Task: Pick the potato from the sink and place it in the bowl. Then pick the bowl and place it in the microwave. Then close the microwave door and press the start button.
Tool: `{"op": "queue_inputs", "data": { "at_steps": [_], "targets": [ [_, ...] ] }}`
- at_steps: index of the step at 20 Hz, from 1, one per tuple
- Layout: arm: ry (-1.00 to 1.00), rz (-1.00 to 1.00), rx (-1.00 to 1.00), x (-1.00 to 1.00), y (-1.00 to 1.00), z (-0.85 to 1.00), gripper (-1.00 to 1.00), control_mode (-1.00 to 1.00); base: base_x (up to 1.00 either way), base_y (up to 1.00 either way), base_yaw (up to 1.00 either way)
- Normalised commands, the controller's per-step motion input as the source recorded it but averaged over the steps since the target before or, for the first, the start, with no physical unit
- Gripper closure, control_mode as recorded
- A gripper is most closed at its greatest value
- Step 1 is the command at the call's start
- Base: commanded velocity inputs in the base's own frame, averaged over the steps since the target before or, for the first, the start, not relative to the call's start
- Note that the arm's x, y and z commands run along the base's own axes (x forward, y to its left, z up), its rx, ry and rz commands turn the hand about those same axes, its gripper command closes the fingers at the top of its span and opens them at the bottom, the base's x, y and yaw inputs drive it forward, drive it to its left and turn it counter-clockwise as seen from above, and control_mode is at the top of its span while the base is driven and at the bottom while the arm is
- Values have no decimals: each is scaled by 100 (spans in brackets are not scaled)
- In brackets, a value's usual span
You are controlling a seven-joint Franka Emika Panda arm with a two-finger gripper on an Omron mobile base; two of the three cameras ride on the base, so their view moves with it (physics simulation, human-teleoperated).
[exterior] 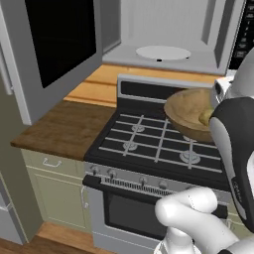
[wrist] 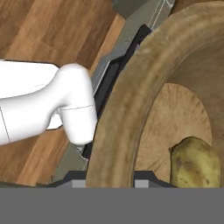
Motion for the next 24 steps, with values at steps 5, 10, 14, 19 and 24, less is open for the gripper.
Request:
{"op": "queue_inputs", "data": {
  "at_steps": [5,10,14,19,24],
  "targets": [
    [-45,0,0,0,0,43,100,-100,0,0,0],
    [-15,5,3,29,0,72,100,-100,0,0,0],
    [-18,4,0,58,0,55,100,-100,0,0,0],
    [-12,0,0,74,-1,30,100,-100,0,0,0],
    [-2,0,1,95,-7,3,100,-100,0,0,0]
  ]
}}
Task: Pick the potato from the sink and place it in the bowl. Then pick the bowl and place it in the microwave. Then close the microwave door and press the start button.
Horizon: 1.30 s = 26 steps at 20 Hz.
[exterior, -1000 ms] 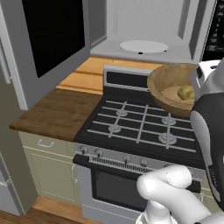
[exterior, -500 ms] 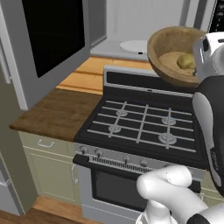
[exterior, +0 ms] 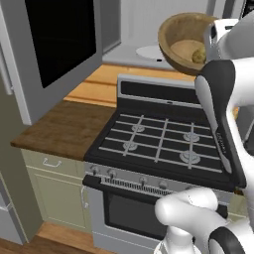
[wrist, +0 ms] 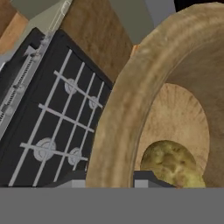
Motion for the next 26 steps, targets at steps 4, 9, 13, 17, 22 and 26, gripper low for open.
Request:
{"op": "queue_inputs", "data": {
  "at_steps": [4,9,13,17,22,26],
  "targets": [
    [0,0,2,100,-4,4,100,-100,0,0,0],
    [0,0,2,96,-7,0,100,-100,0,0,0],
    [0,0,2,88,-18,0,100,-100,0,0,0],
    [12,0,0,89,-32,0,100,-100,0,0,0],
    [13,1,0,86,-31,0,100,-100,0,0,0],
    [3,0,0,84,-16,0,100,-100,0,0,0]
  ]
}}
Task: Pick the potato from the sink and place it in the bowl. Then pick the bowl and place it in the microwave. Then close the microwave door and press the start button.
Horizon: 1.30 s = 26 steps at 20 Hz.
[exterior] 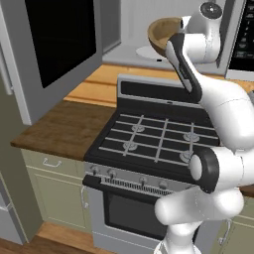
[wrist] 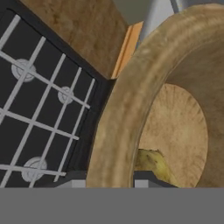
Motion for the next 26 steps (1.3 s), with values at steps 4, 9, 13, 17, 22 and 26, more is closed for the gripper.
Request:
{"op": "queue_inputs", "data": {
  "at_steps": [4,9,13,17,22,26],
  "targets": [
    [0,1,0,74,-9,-1,100,-100,0,0,0],
    [0,3,0,75,0,-21,100,-100,0,0,0],
    [0,4,0,65,-1,-36,100,-100,0,0,0],
    [0,4,0,67,-13,-34,100,-100,0,0,0],
    [0,2,0,58,-8,-19,-100,-100,0,0,0],
    [-11,0,0,0,0,0,-100,-100,0,0,0]
  ]
}}
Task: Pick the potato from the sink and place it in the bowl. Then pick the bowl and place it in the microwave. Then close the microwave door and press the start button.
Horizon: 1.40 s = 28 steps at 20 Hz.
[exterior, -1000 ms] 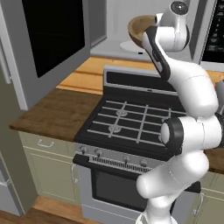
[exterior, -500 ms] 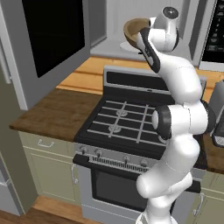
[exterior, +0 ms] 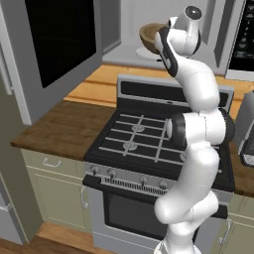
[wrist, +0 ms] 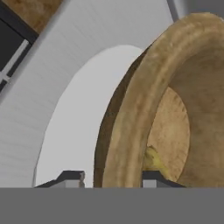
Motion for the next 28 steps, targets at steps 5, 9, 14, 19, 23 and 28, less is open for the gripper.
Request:
{"op": "queue_inputs", "data": {
  "at_steps": [5,9,14,19,23,28],
  "targets": [
    [-54,3,0,-2,0,0,-100,-100,0,0,0],
    [-57,5,0,-89,15,-1,-100,-100,0,0,0],
    [-43,3,-2,-100,34,3,-100,-100,0,0,0],
    [-18,0,0,-100,17,38,-100,-100,0,0,0],
    [-6,0,0,-100,2,41,-100,-100,0,0,0],
    [-1,4,0,-100,15,27,-100,-100,0,0,0]
  ]
}}
